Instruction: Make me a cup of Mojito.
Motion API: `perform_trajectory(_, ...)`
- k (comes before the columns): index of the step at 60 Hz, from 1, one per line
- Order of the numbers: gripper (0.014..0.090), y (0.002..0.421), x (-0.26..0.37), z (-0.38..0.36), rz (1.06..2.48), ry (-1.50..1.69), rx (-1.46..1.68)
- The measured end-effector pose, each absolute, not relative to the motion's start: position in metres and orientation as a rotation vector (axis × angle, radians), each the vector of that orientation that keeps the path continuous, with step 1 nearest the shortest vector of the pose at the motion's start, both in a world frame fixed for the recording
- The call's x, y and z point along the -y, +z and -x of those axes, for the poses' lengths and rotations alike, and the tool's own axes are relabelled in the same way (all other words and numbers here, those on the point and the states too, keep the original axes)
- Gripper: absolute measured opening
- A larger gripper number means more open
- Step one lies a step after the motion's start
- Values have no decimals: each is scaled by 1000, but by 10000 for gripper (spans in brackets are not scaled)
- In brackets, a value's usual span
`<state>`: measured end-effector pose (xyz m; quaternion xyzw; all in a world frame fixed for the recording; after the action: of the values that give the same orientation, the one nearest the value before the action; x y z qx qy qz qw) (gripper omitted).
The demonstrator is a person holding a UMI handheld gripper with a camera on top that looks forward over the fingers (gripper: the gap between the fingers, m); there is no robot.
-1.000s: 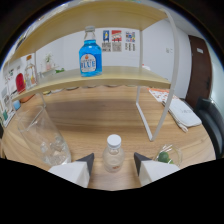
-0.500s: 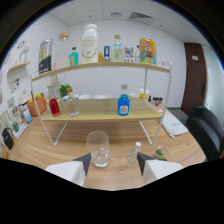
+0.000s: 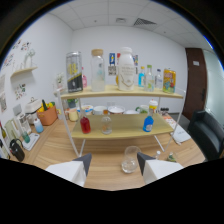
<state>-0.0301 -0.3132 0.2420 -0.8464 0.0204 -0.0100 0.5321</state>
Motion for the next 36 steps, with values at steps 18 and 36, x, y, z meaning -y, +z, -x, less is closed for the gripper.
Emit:
perform_trajectory(18, 865, 372, 245, 135, 1791, 34, 65)
perform_trajectory(36, 862, 417, 138, 166, 1702, 34, 47)
